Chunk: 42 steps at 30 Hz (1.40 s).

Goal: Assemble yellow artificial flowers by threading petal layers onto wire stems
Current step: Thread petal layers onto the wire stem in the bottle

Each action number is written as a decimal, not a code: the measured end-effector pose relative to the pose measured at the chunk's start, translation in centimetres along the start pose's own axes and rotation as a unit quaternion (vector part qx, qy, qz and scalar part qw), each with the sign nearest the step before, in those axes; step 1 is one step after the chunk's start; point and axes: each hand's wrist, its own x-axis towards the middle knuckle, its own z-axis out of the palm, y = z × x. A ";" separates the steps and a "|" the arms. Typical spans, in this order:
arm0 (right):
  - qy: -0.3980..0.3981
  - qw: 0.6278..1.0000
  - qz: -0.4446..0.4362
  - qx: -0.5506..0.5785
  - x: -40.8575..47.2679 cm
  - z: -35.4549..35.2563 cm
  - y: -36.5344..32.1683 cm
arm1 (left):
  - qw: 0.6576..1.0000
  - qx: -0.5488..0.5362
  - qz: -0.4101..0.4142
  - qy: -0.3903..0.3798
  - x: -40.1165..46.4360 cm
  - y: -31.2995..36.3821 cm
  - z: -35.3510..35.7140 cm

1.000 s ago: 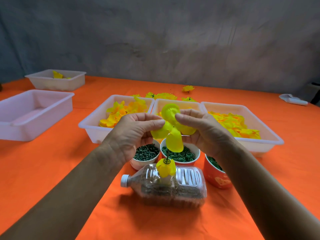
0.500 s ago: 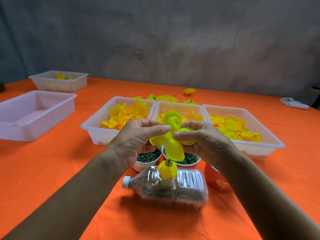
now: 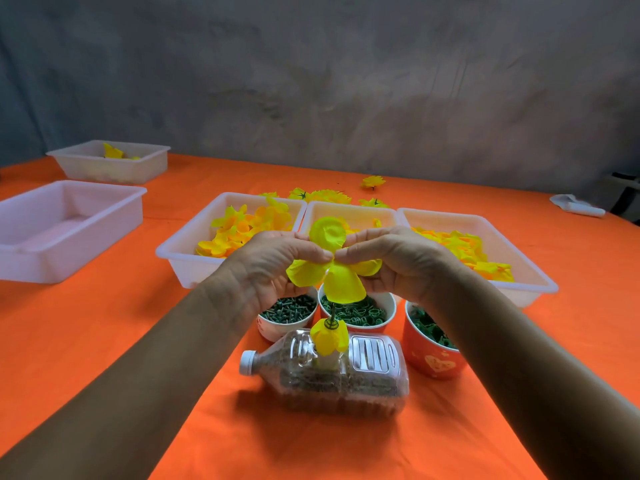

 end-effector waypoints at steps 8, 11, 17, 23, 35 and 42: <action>0.006 0.999 0.027 -0.028 0.0 0.0 1.4 | 0.999 0.046 -0.020 0.004 0.2 -1.2 -0.4; 0.005 0.999 0.033 -0.023 -0.1 0.1 1.6 | 0.998 0.046 -0.029 0.005 0.2 -1.5 -0.3; -0.006 1.000 0.009 -0.017 -0.3 -0.2 1.6 | 0.999 0.032 -0.027 -0.008 0.2 -1.5 -0.4; 0.006 1.000 0.018 -0.018 -0.2 -0.1 2.0 | 0.999 0.030 -0.033 -0.011 0.1 -1.7 -0.3; 0.000 0.997 0.058 0.058 -0.6 0.1 3.2 | 0.998 0.016 -0.043 -0.032 0.0 -2.5 -0.3; -0.003 0.996 0.061 0.066 -0.2 0.0 4.0 | 0.998 0.013 -0.061 -0.026 0.4 -3.0 -0.3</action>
